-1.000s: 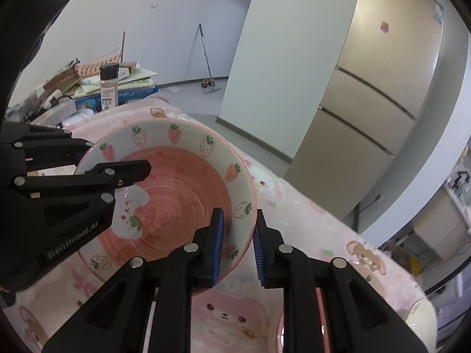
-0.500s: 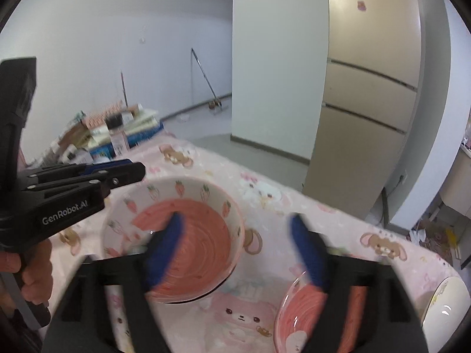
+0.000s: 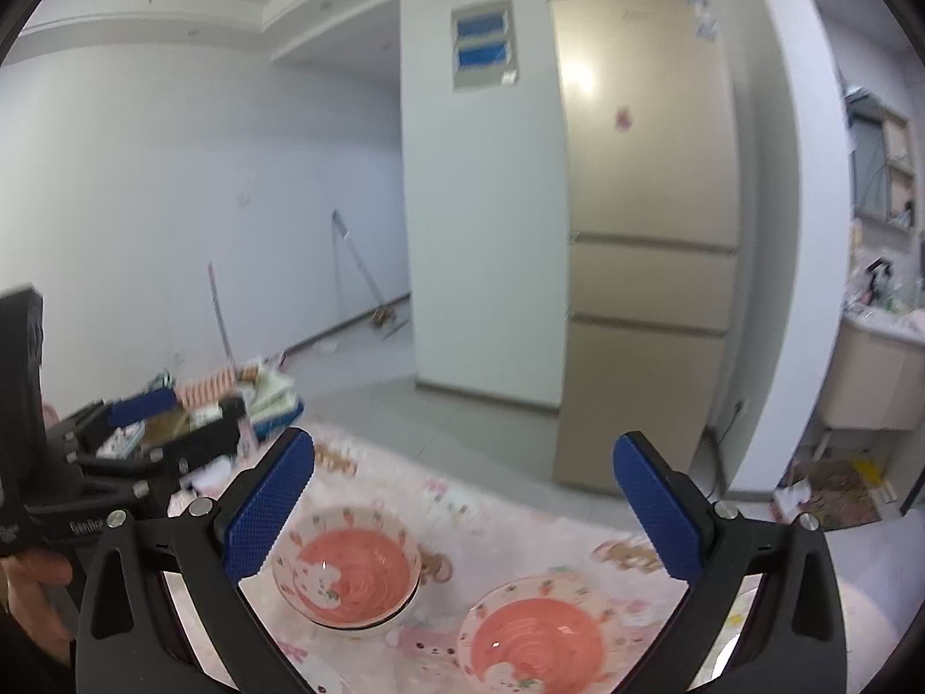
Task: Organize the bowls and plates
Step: 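Raise both grippers and move them toward the second pink bowl, then close the left gripper on the second bowl's rim while the right gripper clamps beside it, then lift the second pink bowl off the table with both grippers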
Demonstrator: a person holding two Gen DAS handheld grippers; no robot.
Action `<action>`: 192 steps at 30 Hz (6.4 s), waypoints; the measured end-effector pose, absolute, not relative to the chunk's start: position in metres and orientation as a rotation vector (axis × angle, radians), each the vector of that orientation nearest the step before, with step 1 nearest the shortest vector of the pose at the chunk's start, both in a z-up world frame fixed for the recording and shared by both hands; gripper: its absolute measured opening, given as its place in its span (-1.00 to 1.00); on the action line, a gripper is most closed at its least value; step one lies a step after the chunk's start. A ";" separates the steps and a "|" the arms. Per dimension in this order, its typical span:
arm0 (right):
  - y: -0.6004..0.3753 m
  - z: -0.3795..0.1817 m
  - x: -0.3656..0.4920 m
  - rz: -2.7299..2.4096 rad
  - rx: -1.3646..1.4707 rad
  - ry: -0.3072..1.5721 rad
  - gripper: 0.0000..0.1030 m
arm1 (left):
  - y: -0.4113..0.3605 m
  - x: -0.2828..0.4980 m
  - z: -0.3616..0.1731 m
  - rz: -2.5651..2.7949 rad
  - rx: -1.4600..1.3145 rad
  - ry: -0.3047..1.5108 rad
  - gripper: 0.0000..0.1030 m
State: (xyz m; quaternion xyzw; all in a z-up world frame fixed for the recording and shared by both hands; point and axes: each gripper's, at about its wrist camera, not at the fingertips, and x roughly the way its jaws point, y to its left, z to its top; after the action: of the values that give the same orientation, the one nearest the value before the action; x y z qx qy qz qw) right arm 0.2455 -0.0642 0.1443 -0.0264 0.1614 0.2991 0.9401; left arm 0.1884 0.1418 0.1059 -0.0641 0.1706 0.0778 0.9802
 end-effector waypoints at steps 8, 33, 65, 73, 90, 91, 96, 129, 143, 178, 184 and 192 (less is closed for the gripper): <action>-0.099 0.207 0.192 0.576 -0.080 0.244 1.00 | 0.122 0.142 0.159 0.058 -0.149 0.255 1.00; -0.167 0.210 0.168 0.538 -0.064 0.172 1.00 | 0.030 0.156 0.189 -0.038 -0.070 0.293 1.00; -0.168 0.066 0.295 0.485 0.102 0.570 1.00 | 0.044 0.278 0.038 -0.031 -0.140 0.676 1.00; -0.155 0.038 0.307 0.494 0.077 0.668 0.81 | 0.036 0.288 0.020 -0.080 -0.155 0.736 0.64; -0.143 -0.003 0.324 0.499 0.056 0.814 0.05 | 0.025 0.303 -0.015 -0.070 -0.164 0.863 -0.21; -0.142 -0.005 0.325 0.498 0.048 0.821 0.02 | 0.024 0.303 -0.016 -0.065 -0.157 0.863 -0.21; -0.136 -0.015 0.327 0.507 0.011 0.853 -0.20 | 0.020 0.303 -0.016 -0.043 -0.126 0.863 -0.21; -0.134 -0.028 0.334 0.537 -0.011 0.938 -0.78 | 0.009 0.306 -0.026 -0.115 -0.188 0.900 -0.44; -0.147 -0.036 0.339 0.569 0.028 0.967 -0.83 | -0.008 0.316 -0.052 -0.101 -0.160 0.965 -0.54; -0.141 0.066 0.291 0.611 0.092 0.575 -0.86 | 0.011 0.257 0.049 -0.115 -0.137 0.630 -0.73; -0.128 0.101 0.265 0.631 0.080 0.474 -0.87 | 0.018 0.225 0.095 -0.087 -0.107 0.533 -0.75; -0.099 0.142 0.240 0.674 0.039 0.378 -0.87 | 0.040 0.190 0.138 -0.017 -0.087 0.440 -0.75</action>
State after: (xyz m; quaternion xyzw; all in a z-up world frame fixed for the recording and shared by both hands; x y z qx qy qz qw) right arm 0.2404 -0.0986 0.1417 0.0192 0.1843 0.3285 0.9261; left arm 0.1896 0.0397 0.1376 -0.0430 0.2180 -0.0082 0.9750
